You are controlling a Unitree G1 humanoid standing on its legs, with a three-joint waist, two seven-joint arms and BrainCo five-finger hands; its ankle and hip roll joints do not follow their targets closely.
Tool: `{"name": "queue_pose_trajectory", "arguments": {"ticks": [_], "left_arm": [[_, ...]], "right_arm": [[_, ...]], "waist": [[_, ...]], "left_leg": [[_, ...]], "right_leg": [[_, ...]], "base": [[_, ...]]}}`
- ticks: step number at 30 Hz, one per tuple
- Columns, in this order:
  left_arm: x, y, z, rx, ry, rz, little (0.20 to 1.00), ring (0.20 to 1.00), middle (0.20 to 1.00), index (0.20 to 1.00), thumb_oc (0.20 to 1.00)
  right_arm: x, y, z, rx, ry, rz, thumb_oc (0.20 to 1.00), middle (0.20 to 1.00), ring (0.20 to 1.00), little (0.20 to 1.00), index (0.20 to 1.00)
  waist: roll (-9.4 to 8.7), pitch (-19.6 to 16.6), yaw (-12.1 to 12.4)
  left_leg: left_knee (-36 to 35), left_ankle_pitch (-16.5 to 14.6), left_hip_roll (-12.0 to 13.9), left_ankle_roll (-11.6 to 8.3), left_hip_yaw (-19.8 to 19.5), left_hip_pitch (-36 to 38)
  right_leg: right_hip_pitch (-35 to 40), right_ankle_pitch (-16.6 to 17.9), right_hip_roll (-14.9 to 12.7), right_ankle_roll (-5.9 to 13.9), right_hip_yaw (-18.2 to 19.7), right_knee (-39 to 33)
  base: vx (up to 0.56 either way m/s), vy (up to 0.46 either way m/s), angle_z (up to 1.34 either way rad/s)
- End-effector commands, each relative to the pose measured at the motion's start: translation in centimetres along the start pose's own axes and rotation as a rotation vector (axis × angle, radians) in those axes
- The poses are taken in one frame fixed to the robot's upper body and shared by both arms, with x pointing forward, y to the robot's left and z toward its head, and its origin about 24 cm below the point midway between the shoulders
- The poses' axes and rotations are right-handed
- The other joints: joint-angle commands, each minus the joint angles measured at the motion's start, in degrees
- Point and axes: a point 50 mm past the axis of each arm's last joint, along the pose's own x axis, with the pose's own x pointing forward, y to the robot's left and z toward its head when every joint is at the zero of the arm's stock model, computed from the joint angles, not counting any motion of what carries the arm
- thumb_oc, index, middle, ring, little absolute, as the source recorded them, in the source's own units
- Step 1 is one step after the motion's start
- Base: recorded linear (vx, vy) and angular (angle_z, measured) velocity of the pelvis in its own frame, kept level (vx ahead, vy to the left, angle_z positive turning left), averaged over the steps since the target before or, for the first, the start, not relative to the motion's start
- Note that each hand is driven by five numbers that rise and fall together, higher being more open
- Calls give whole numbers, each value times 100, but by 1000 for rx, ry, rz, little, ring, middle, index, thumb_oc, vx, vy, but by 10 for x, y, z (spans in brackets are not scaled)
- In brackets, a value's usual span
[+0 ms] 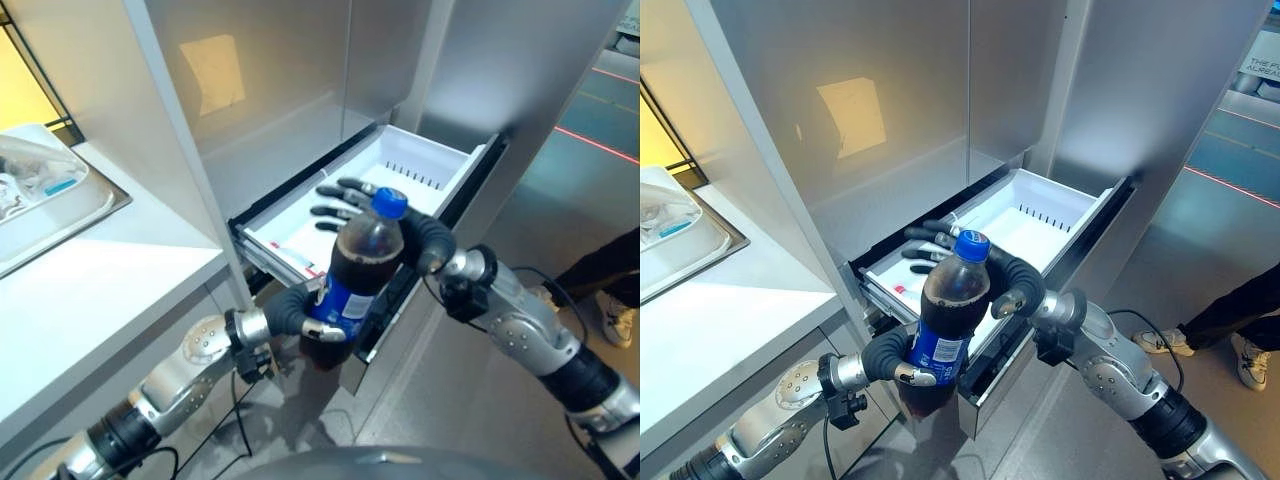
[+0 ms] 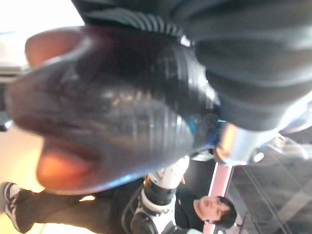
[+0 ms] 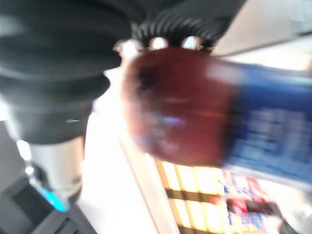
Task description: Take the drinks into the refrigerator
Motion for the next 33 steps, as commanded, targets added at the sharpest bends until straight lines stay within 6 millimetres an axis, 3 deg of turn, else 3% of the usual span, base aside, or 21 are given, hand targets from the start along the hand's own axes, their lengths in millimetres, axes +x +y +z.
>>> {"name": "queue_pose_trajectory", "arguments": {"ticks": [1,5,15,22,27,30,33], "left_arm": [[10,21,36,84,-199,80,200,200,200,200,200],[9,21,37,77,-209,92,200,200,200,200,200],[10,21,40,94,-212,92,200,200,200,200,200],[13,20,42,117,-213,79,200,200,200,200,200],[15,19,41,134,-201,65,200,200,200,200,200],[15,19,41,155,-189,59,200,200,200,200,200],[14,19,41,154,-189,52,200,200,200,200,200]], "right_arm": [[17,10,42,-210,-199,71,1000,1000,1000,1000,1000],[20,15,53,-321,-230,79,1000,1000,1000,1000,1000],[22,17,33,-215,-168,100,1000,1000,1000,1000,1000],[16,16,-13,167,-89,66,1000,1000,1000,1000,1000],[12,29,-44,482,-23,86,1000,1000,1000,1000,1000],[11,30,-49,541,-8,80,1000,1000,1000,1000,1000],[12,28,-38,513,-21,120,1000,1000,1000,1000,1000]], "waist": [[-117,-106,-8],[-108,-130,-7],[-121,-129,2],[-157,-104,17],[-197,-79,50],[-209,-68,74],[-213,-57,85]], "left_leg": [[50,-198,-241,372,-442,-211],[46,-214,-241,373,-437,-205],[44,-221,-241,375,-489,-187],[50,-209,-253,376,-513,-190],[54,-198,-254,370,-545,-199],[65,-192,-253,367,-552,-208],[65,-180,-253,352,-561,-225]], "right_leg": [[168,-476,86,53,-379,385],[182,-482,90,54,-369,380],[207,-494,91,40,-383,358],[215,-498,78,30,-439,372],[221,-496,72,27,-460,377],[219,-498,67,25,-488,387],[228,-498,61,30,-534,387]], "base": [[0,0,0],[0,0,0],[0,0,0],[0,0,0],[0,0,0],[0,0,0],[0,0,0]]}}
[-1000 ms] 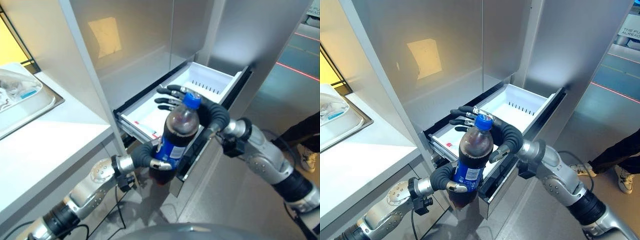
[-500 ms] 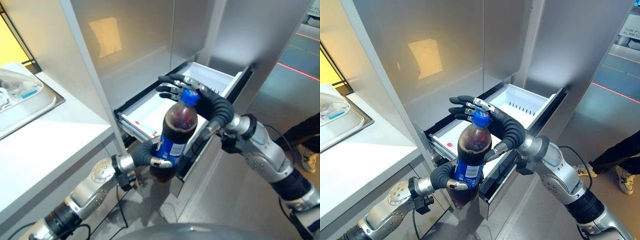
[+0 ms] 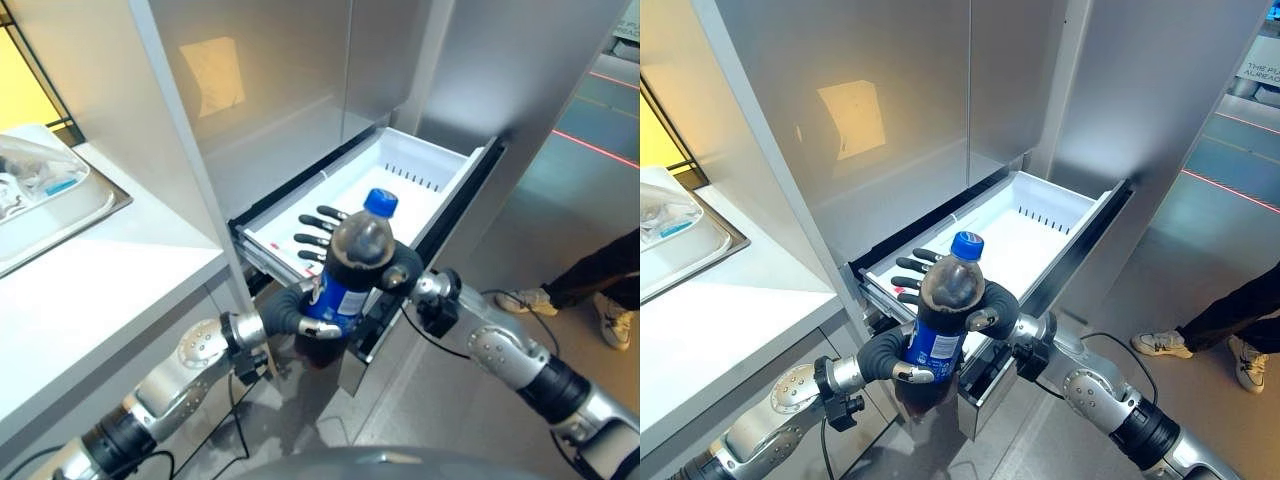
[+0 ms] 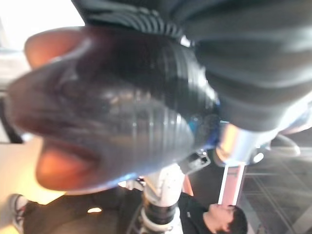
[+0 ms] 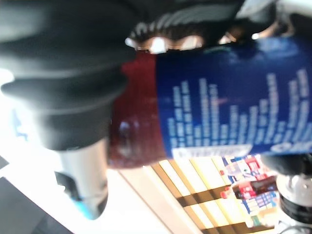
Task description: Take the drinks into the refrigerator
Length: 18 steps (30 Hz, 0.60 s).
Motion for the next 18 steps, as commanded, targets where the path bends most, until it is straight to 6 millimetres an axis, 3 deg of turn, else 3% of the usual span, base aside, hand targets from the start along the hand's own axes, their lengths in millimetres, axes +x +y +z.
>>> {"name": "queue_pose_trajectory", "arguments": {"ticks": [1,9,18], "left_arm": [[18,17,45,124,-237,16,200,200,200,200,200],[17,19,43,134,-230,28,200,200,200,200,200],[21,19,39,131,-219,29,200,200,200,200,200]], "right_arm": [[16,25,12,42,-68,202,1000,1000,1000,1000,1000],[17,32,19,22,-65,253,1000,1000,1000,1000,1000],[33,43,26,4,-102,331,1000,1000,1000,1000,1000]], "waist": [[-161,-7,62],[-152,-1,62],[-128,13,77]], "left_leg": [[65,-184,-253,349,-546,-232],[62,-183,-249,342,-535,-230],[73,-189,-243,354,-480,-230]], "right_leg": [[205,-499,62,30,-517,388],[190,-474,52,42,-540,386],[177,-473,43,48,-503,396]], "base": [[-10,0,3],[-2,0,1],[0,0,0]]}}
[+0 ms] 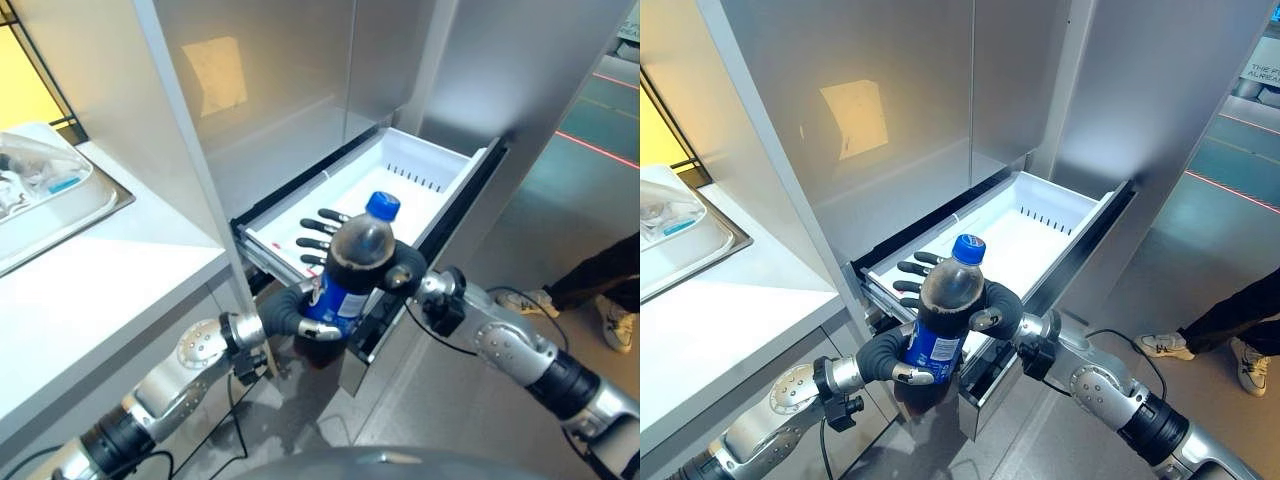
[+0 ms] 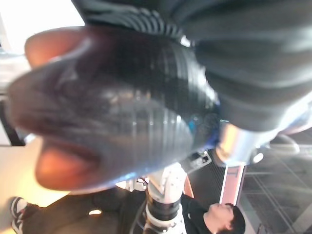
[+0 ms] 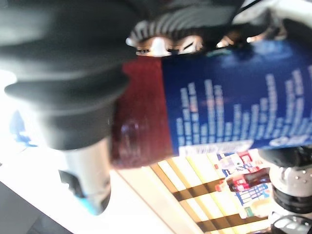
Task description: Take the drinks into the refrigerator
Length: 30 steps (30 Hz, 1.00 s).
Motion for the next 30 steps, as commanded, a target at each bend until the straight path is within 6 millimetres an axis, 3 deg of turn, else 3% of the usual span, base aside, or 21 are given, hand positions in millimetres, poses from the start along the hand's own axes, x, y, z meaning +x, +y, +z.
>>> {"name": "queue_pose_trajectory", "arguments": {"ticks": [1,2,3,4,5,28,30], "left_arm": [[21,20,36,115,-201,33,200,200,200,200,200],[21,20,36,120,-200,35,200,200,200,200,200],[21,21,36,124,-200,37,200,200,200,200,200],[21,21,36,123,-199,39,200,200,200,200,200],[21,21,36,122,-199,41,200,200,200,200,200],[23,22,38,119,-203,55,200,200,200,200,200],[23,22,37,117,-200,58,639,639,639,639,639]], "right_arm": [[34,44,21,-10,-101,319,1000,1000,1000,1000,1000],[34,43,21,-8,-111,314,1000,1000,1000,1000,1000],[35,43,20,1,-112,310,793,793,793,793,793],[36,44,19,1,-112,316,655,655,655,655,655],[36,45,19,-2,-114,316,200,200,200,200,200],[38,43,10,47,-99,294,200,200,200,200,200],[37,42,10,46,-98,287,200,200,200,200,200]], "waist": [[-146,-4,78],[-143,2,78],[-143,7,78],[-142,9,78],[-139,11,73],[-136,-16,82],[-136,-16,83]], "left_leg": [[69,-191,-240,355,-445,-216],[71,-193,-243,357,-444,-215],[74,-192,-243,358,-443,-214],[77,-193,-241,359,-440,-216],[77,-195,-239,362,-441,-218],[85,-196,-247,375,-473,-213],[81,-194,-243,376,-473,-211]], "right_leg": [[192,-470,44,47,-466,415],[189,-471,46,46,-461,419],[187,-470,45,45,-458,424],[178,-473,45,44,-454,432],[171,-482,48,43,-449,446],[196,-471,47,29,-428,407],[194,-467,46,30,-425,405]], "base": [[0,0,0],[0,0,0],[0,0,0],[0,0,0],[0,0,0],[0,0,0],[0,0,0]]}}
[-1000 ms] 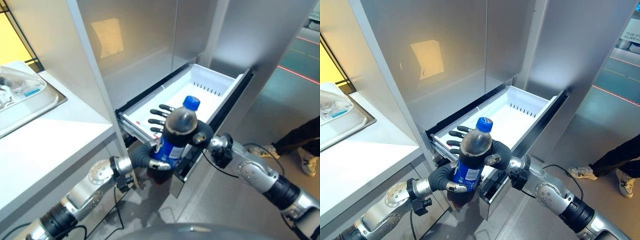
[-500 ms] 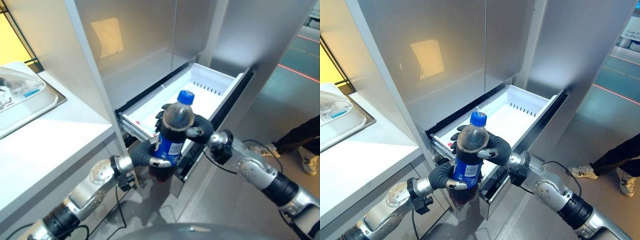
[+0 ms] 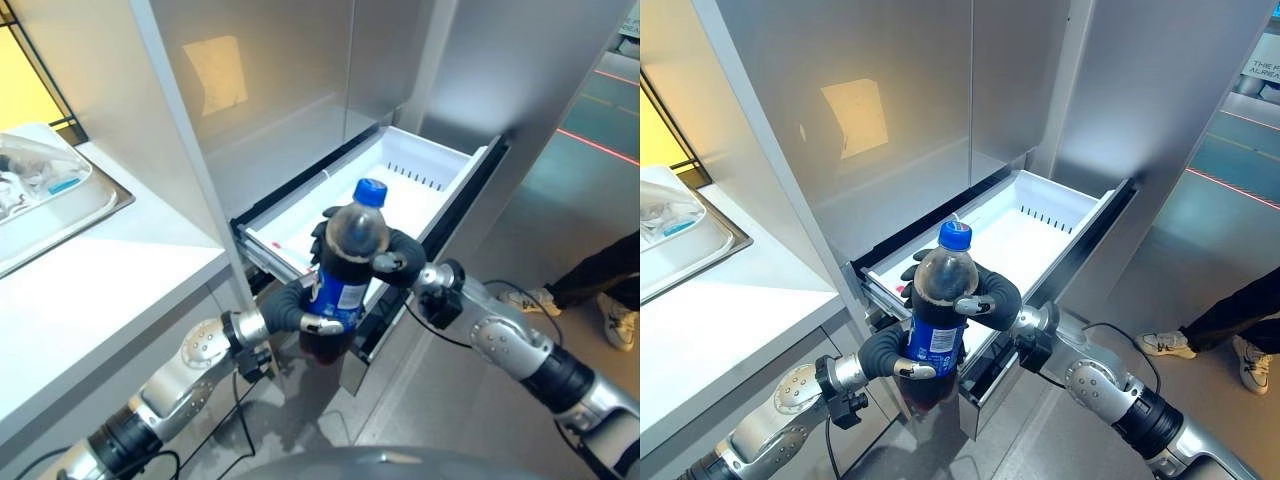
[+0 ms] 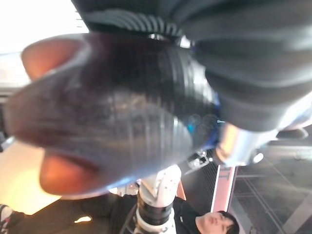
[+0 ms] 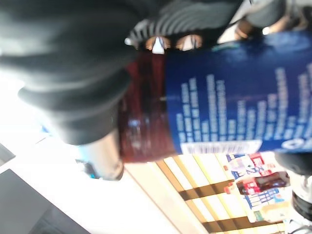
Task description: Take the drinks into the refrigerator
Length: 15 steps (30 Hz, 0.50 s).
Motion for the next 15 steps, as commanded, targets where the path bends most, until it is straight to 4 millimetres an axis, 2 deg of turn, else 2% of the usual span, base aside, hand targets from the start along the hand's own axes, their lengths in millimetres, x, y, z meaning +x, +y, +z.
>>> {"name": "queue_pose_trajectory", "arguments": {"ticks": [1,6,10,12,14,15], "left_arm": [[20,22,35,122,-159,33,1000,1000,1000,1000,1000],[17,23,32,105,-137,39,1000,1000,1000,1000,1000],[12,25,28,87,-120,60,1000,1000,1000,1000,1000],[9,26,25,70,-114,78,1000,1000,1000,1000,1000],[5,27,23,55,-106,93,1000,1000,1000,1000,1000],[5,27,23,55,-106,92,1000,1000,1000,1000,1000]], "right_arm": [[31,41,4,72,-49,281,200,200,200,200,200],[27,34,13,20,-55,248,200,200,200,200,200],[21,21,32,-76,-118,166,200,200,200,200,200],[16,7,41,-118,-167,81,200,200,200,200,200],[13,4,54,-174,-202,52,200,200,200,200,200],[13,4,54,-174,-202,52,200,200,200,200,200]], "waist": [[-153,-30,78],[-159,-36,65],[-168,-51,60],[-173,-60,62],[-178,-75,64],[-179,-74,65]], "left_leg": [[83,-195,-247,376,-473,-210],[74,-189,-248,377,-466,-206],[68,-189,-250,379,-459,-202],[66,-190,-250,383,-450,-196],[61,-191,-250,385,-448,-188],[61,-192,-250,385,-448,-188]], "right_leg": [[196,-468,43,31,-432,390],[190,-458,41,36,-426,386],[192,-454,38,46,-428,382],[200,-447,36,52,-427,379],[208,-442,37,57,-419,369],[209,-442,37,57,-418,369]], "base": [[0,0,0],[0,0,0],[0,0,0],[0,0,0],[0,0,0],[0,0,0]]}}
